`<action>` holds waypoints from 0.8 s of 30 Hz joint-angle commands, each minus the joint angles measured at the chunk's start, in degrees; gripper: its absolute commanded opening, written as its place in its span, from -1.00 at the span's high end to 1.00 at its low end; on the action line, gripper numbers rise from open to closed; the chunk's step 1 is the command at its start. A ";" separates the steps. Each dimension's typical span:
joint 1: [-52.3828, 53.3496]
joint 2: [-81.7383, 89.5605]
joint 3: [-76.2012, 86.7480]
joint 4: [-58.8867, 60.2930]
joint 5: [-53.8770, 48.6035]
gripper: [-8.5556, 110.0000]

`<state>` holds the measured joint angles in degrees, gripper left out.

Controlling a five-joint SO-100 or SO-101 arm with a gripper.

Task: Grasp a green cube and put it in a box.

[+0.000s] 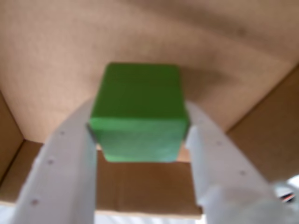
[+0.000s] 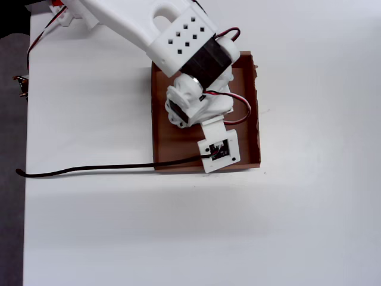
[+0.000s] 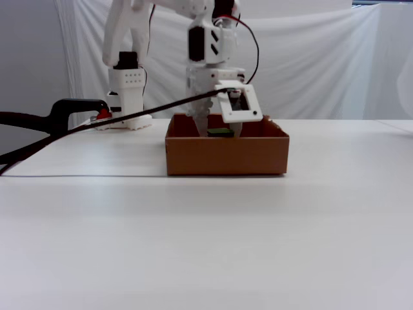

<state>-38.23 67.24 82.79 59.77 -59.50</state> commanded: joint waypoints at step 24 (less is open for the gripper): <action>39.64 56.34 31.29 0.00 1.93 0.48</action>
<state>-2.55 116.46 108.98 61.26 -58.10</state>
